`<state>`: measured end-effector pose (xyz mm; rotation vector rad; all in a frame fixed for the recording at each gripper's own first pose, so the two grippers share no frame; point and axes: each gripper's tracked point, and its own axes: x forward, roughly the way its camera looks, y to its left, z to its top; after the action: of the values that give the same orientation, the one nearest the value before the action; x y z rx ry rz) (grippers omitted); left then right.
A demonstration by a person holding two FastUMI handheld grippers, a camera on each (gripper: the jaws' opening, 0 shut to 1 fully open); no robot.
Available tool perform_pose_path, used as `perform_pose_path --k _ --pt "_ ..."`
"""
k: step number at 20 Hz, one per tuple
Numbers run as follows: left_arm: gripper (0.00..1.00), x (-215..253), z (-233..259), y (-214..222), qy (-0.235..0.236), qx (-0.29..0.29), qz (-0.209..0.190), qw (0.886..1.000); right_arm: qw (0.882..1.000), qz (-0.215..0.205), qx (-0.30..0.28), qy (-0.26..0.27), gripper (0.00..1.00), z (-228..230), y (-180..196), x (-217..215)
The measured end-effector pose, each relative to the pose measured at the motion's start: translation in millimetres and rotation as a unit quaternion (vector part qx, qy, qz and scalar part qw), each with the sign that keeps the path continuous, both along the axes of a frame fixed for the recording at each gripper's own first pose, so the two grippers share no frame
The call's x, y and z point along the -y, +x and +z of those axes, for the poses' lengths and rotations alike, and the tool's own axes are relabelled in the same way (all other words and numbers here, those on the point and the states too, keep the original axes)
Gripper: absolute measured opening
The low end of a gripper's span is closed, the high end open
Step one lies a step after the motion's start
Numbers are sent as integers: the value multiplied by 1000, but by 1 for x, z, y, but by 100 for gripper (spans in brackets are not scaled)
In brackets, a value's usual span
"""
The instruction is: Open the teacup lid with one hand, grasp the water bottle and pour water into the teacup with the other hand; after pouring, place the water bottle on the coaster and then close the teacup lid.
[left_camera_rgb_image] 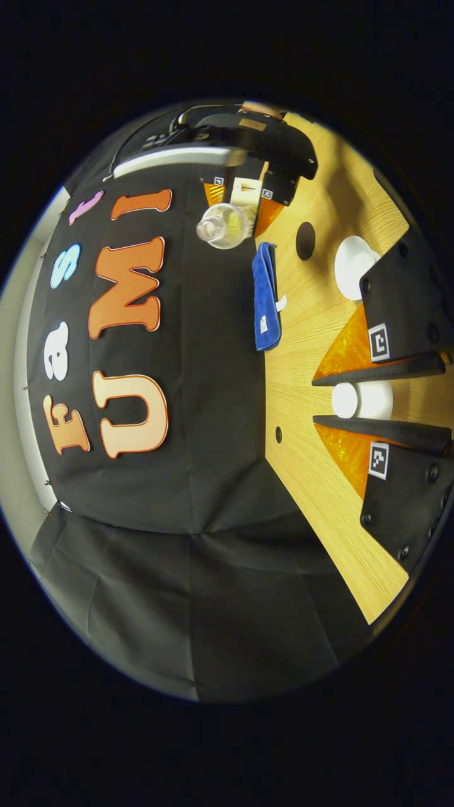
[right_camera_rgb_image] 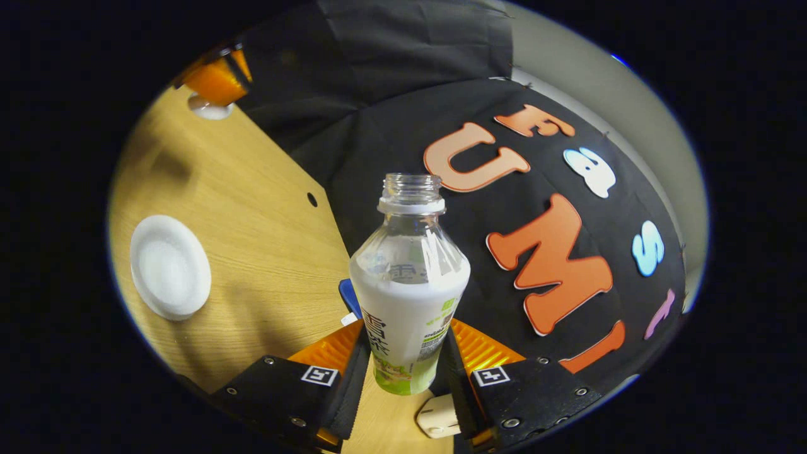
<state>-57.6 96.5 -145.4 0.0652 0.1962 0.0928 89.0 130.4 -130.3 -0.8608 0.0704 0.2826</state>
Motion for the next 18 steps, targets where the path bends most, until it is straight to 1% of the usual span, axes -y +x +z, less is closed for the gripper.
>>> perform_pose_path --k 2,4,8,9,10,11,14,15,18 --pt "32 4 5 2 -1 5 -3 1000 998 -19 -18 61 63 4 9 12" --pt "32 10 8 3 -3 11 -8 1000 993 -37 -28 112 63 7 17 23" --pt "32 18 16 5 -6 24 -14 1000 978 -76 -57 183 63 3 34 43" --pt "31 20 17 5 -7 25 -16 1000 973 -79 -69 205 65 1 38 48" --pt "31 20 19 5 -7 28 -16 999 967 -82 -81 229 63 0 41 51" --pt "32 22 20 5 -7 27 -17 999 959 -86 -94 254 63 -2 44 56" --pt "32 21 20 5 -7 31 -12 999 930 -107 -141 322 63 -19 48 67" --pt "31 21 21 5 -7 31 -11 999 922 -113 -157 335 63 -25 52 67" --pt "32 22 16 4 -9 26 -9 1000 902 -123 -187 369 63 -39 54 66"
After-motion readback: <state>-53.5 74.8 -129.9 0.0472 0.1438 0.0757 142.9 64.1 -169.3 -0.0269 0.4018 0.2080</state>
